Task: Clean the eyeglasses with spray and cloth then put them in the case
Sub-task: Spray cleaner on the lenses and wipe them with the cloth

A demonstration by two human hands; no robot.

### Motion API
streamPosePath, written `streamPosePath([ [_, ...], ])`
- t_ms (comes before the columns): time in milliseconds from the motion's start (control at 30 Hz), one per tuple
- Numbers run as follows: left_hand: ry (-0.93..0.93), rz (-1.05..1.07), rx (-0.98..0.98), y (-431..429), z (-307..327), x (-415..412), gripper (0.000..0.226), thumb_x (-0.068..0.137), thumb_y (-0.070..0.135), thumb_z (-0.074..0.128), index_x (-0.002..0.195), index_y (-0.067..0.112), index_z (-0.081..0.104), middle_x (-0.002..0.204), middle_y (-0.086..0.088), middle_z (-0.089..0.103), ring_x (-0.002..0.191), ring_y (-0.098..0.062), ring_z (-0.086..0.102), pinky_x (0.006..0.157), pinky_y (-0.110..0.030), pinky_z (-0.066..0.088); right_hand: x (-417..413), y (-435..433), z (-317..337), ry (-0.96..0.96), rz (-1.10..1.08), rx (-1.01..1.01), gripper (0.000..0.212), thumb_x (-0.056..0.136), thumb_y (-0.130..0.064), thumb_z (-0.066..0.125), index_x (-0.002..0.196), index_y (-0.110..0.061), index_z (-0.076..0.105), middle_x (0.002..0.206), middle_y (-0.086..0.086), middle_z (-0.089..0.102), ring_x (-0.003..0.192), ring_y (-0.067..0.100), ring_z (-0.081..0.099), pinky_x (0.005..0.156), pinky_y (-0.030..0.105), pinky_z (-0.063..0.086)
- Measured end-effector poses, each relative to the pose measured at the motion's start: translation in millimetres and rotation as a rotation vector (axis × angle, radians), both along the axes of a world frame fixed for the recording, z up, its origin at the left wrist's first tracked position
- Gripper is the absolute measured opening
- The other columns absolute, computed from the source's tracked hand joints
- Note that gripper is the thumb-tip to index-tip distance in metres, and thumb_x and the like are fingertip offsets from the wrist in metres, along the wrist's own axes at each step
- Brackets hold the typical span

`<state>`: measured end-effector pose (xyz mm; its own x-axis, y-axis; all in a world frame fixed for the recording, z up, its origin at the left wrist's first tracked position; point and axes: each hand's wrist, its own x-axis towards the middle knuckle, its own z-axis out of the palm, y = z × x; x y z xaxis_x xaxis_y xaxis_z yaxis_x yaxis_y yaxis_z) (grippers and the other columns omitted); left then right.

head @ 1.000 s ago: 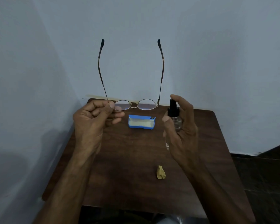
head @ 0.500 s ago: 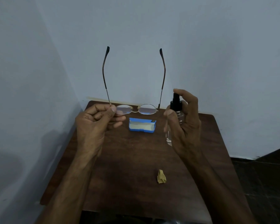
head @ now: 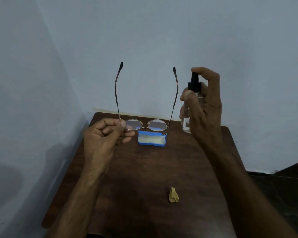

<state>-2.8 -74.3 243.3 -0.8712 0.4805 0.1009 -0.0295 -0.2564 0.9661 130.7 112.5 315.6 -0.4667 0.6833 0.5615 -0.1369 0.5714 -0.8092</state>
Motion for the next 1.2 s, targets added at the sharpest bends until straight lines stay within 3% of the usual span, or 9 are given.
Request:
streamPosePath([
  [167,-0.003,0.008,-0.015,3.8,-6.3,-1.0,0.012,0.091,0.016,0.073,0.097,0.006,0.074,0.086,-0.012,0.082,0.079,-0.029,0.082,0.067,-0.028,0.066,-8.2,7.5,9.9,-0.083,-0.039,0.029,0.043,0.096,0.001,0.049,0.135,-0.016,0.050,0.088,0.012,0.063,0.046,0.025,0.058,0.051,0.047,0.055],
  [300,-0.030,0.052,0.015,10.1,-9.3,-1.4,0.003,0.095,0.007,0.072,0.096,0.007,0.074,0.085,-0.011,0.082,0.078,-0.028,0.082,0.066,-0.027,0.065,1.4,0.1,-0.9,-0.053,-0.072,-0.072,0.044,0.099,0.000,0.048,0.139,-0.020,0.045,0.091,0.011,0.063,0.050,0.023,0.058,0.051,0.050,0.056],
  [500,-0.052,0.145,0.037,27.1,-19.9,1.6,0.005,0.096,0.005,0.073,0.096,0.009,0.075,0.085,-0.013,0.081,0.079,-0.028,0.082,0.067,-0.029,0.065,19.6,-70.5,-25.9,-0.113,0.051,-0.221,0.050,0.104,-0.002,0.051,0.140,-0.036,0.045,0.084,0.007,0.066,0.047,0.027,0.060,0.038,0.044,0.052],
  [600,-0.036,0.156,0.060,33.3,-27.5,5.2,0.004,0.096,0.003,0.074,0.099,0.005,0.075,0.087,-0.015,0.081,0.078,-0.026,0.081,0.069,-0.030,0.065,11.5,-97.2,-34.6,-0.270,0.183,-0.239,0.042,0.107,-0.018,0.054,0.137,-0.046,0.045,0.092,-0.014,0.071,0.061,0.014,0.070,0.054,0.031,0.062],
  [700,0.061,0.195,0.006,37.6,-30.7,10.4,0.009,0.094,0.001,0.076,0.101,0.006,0.076,0.086,-0.001,0.082,0.079,-0.014,0.080,0.070,-0.024,0.063,-4.5,-99.2,-41.7,-0.334,0.246,-0.305,0.034,0.109,-0.032,0.051,0.141,-0.040,0.044,0.090,0.004,0.071,0.064,0.025,0.072,0.059,0.049,0.063],
  [767,0.098,0.204,-0.006,40.0,-29.9,14.5,0.012,0.091,0.004,0.079,0.101,0.010,0.077,0.086,0.005,0.082,0.080,-0.010,0.079,0.070,-0.021,0.062,-13.7,-96.1,-46.3,-0.369,0.257,-0.349,0.033,0.108,-0.038,0.050,0.141,-0.039,0.046,0.093,0.001,0.070,0.072,0.027,0.074,0.059,0.056,0.062],
  [867,0.112,0.205,0.019,40.2,-29.0,19.2,0.014,0.088,0.010,0.080,0.099,0.019,0.077,0.087,0.008,0.082,0.081,-0.009,0.079,0.070,-0.018,0.061,-23.8,-91.1,-53.9,-0.379,0.244,-0.383,0.027,0.108,-0.040,0.051,0.134,-0.036,0.051,0.098,-0.004,0.070,0.083,0.023,0.074,0.063,0.058,0.062],
  [1000,0.110,0.212,0.018,38.4,-30.3,21.7,0.012,0.090,0.009,0.080,0.100,0.016,0.078,0.088,0.004,0.082,0.080,-0.010,0.079,0.068,-0.018,0.060,-32.0,-87.7,-64.5,-0.416,0.163,-0.397,0.027,0.106,-0.045,0.053,0.131,-0.034,0.054,0.107,-0.003,0.070,0.098,0.023,0.072,0.077,0.058,0.063],
  [1200,0.092,0.232,-0.032,36.2,-35.4,19.8,0.011,0.091,0.010,0.080,0.102,0.011,0.078,0.087,0.000,0.082,0.079,-0.016,0.080,0.070,-0.027,0.064,-31.3,-92.1,-60.9,-0.305,0.226,-0.449,0.027,0.105,-0.042,0.055,0.130,-0.032,0.054,0.110,0.006,0.070,0.097,0.032,0.072,0.078,0.061,0.062],
])
